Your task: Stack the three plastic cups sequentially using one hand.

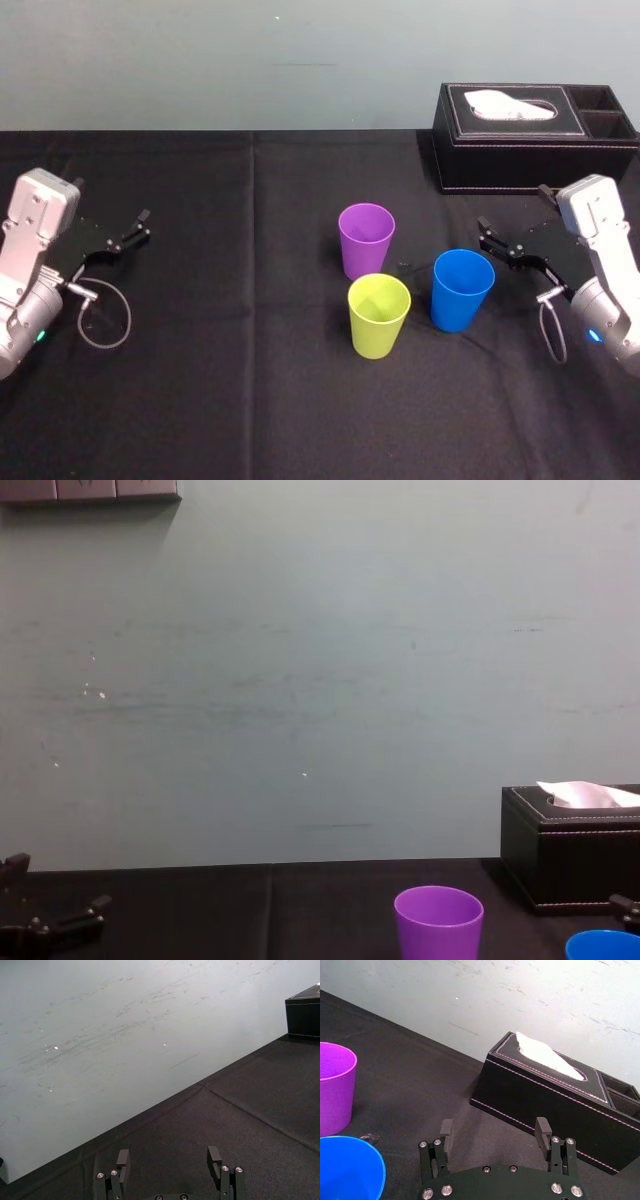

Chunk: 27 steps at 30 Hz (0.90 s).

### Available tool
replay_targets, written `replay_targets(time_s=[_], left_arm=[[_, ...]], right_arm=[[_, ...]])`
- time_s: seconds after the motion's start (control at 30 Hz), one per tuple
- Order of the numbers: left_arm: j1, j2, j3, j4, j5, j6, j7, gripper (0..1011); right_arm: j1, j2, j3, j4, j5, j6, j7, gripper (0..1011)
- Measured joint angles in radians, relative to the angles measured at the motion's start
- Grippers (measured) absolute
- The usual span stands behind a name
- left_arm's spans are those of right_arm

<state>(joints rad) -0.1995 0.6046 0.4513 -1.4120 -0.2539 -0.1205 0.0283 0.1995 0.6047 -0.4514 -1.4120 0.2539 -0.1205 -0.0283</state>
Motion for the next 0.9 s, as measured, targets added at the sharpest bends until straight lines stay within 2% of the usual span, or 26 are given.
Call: replay_targets(time_s=[0.47, 0.67, 0.9], left_arm=[[0.000, 0.000, 0.000, 0.000, 0.000, 0.000, 0.000, 1011], [0.000, 0.000, 0.000, 0.000, 0.000, 0.000, 0.000, 1011], [0.000, 0.000, 0.000, 0.000, 0.000, 0.000, 0.000, 1011]], right_arm=[[0.000, 0.000, 0.000, 0.000, 0.000, 0.000, 0.000, 1003], [-0.028, -0.003, 0.043, -0.027, 0.027, -0.018, 0.010, 1003], [-0.089, 0.010, 0.086, -0.095, 0.045, -0.013, 0.014, 1003]])
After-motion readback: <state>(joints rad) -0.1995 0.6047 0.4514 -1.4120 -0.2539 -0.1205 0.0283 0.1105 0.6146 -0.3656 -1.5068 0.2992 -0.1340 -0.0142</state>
